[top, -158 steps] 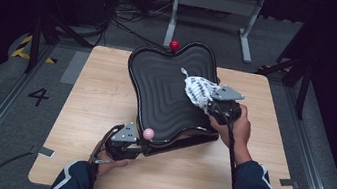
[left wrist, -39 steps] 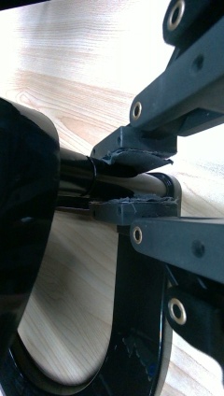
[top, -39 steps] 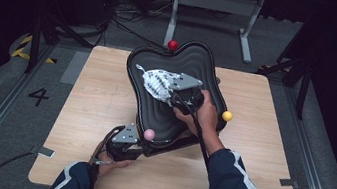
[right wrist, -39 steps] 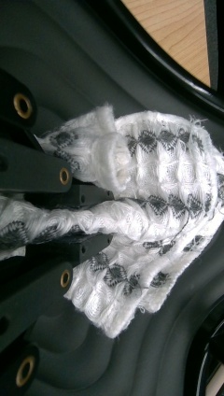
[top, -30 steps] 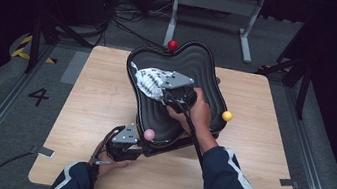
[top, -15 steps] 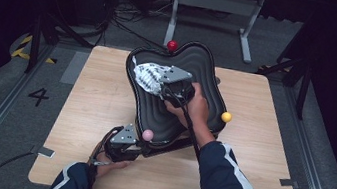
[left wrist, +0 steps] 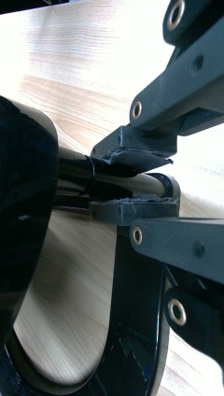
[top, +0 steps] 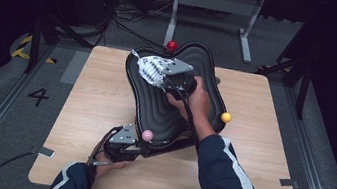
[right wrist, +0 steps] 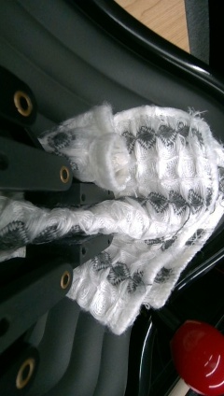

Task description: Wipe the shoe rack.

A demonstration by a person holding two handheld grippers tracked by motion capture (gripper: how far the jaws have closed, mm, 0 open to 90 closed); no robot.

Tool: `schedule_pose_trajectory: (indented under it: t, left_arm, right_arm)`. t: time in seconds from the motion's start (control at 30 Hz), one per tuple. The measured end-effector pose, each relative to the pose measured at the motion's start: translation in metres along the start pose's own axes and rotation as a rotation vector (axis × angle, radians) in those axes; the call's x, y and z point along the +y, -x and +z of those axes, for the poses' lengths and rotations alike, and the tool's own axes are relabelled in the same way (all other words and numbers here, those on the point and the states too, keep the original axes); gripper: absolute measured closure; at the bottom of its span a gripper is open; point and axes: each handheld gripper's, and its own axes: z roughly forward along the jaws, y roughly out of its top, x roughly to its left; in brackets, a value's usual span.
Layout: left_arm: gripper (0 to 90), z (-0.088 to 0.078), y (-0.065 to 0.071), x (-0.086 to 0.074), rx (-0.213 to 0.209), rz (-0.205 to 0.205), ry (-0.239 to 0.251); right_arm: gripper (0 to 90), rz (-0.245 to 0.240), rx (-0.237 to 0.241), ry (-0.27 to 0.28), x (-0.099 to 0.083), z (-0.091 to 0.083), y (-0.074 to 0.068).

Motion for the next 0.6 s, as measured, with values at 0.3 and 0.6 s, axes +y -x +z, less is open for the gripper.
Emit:
schedule_pose_trajectory:
  t: [0.3, 0.6]
  left_arm:
    - [73.4, -0.001, 0.0, -0.001, 0.0, -0.006, 0.001]
    - [73.4, -0.003, -0.001, -0.002, 0.004, -0.007, -0.002]
  right_arm:
    - [79.3, 0.027, -0.029, -0.012, -0.006, -0.002, 0.014]
    - [79.3, 0.055, -0.096, -0.055, -0.026, -0.01, 0.046]
